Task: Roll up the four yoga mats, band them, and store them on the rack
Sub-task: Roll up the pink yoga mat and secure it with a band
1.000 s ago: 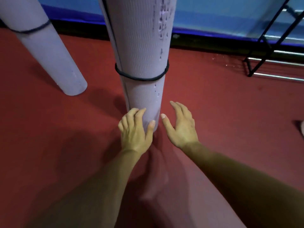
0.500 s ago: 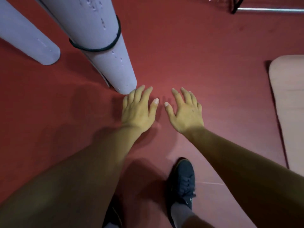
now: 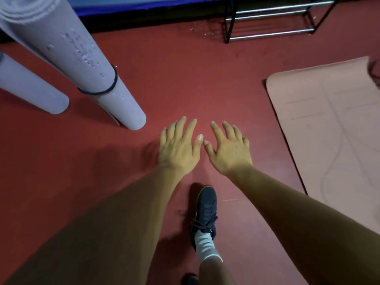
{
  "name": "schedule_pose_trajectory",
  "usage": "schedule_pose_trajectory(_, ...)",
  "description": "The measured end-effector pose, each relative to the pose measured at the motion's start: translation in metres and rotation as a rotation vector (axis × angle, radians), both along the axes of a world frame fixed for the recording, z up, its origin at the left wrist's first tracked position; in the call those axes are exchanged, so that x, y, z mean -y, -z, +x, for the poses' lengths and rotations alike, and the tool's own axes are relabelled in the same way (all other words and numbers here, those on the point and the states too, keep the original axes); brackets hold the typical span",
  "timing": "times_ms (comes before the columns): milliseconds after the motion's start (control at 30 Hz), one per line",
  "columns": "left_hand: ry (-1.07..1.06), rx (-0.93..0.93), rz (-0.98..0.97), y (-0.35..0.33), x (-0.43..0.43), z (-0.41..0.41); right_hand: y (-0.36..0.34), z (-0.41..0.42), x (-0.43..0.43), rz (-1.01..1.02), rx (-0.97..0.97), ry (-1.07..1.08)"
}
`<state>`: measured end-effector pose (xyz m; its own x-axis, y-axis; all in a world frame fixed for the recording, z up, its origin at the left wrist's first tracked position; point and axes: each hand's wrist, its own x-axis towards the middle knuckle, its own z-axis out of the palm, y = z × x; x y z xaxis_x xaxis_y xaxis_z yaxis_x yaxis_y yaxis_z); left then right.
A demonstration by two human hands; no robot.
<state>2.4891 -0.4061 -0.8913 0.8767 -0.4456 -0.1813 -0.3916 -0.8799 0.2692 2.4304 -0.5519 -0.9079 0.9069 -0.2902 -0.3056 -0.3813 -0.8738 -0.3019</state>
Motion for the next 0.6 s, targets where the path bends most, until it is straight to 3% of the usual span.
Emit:
schedule_pose_trajectory(333,0.078,-0.073,0.038,-0.029,0.042,-0.159,-0.041,-0.182,0.049,-0.029,-0.077,0.031)
schedule_pose_trajectory(600,0.111,-0.102,0.084,-0.021,0.114,-0.309,-0.036,-0.321,0.12,-0.004,-0.129,0.001)
